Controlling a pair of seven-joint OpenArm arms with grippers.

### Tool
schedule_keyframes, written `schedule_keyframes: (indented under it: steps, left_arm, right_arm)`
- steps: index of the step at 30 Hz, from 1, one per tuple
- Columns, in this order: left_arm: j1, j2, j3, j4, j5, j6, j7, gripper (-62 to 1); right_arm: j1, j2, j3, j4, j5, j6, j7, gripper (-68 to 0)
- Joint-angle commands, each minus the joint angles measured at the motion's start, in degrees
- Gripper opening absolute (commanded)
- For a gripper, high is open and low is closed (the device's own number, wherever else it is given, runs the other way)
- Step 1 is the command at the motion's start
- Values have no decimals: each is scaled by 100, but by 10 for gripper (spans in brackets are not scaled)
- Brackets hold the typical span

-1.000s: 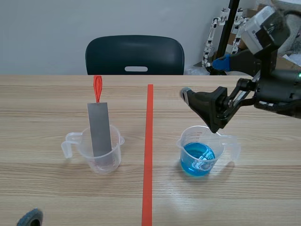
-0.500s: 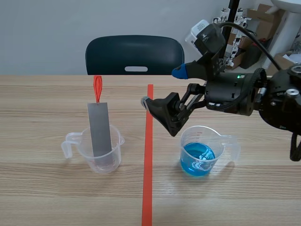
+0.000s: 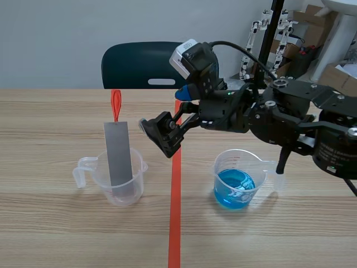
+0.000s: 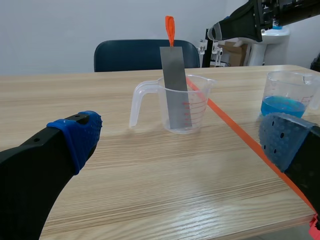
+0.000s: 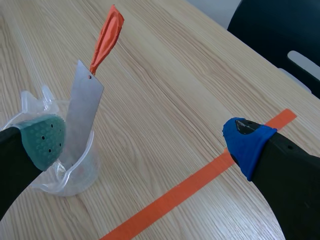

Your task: Do the redox reaction experiment. lift the metal plate out of the left beaker

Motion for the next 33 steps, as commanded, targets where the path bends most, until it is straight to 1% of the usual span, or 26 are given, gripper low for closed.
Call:
schedule_keyframes:
  steps: [1,3,8,13,14,21,29,33]
  left_arm:
    - [-4,7,-26,131,-13,-11,-262,14]
    - [-4,9,-26,131,46,-11,-262,14]
    - [-50,9,-26,131,74,-9,-262,14]
    - [-66,9,-26,131,562,46,-262,14]
    - [-68,11,-26,131,566,94,-262,14]
    - [-131,9,-26,131,535,118,-262,14]
    - [-131,9,-26,131,538,118,-262,14]
    - [-129,9,-26,131,540,118,-262,14]
  right_arm:
    - [195,-116,-66,13,50,-17,26,4]
    - [289,-267,-177,-105,50,-20,-59,4]
    - [474,-570,-431,-343,52,-24,-94,4]
    - [581,-903,-496,-667,50,-24,-94,4]
    - [597,-968,-496,-756,52,-22,-111,4]
    - [660,-1429,-496,-1318,28,-20,-94,4]
    - [660,-1674,-496,-1397,26,-20,-103,4]
    - [660,-1792,-496,-1469,26,-22,-225,4]
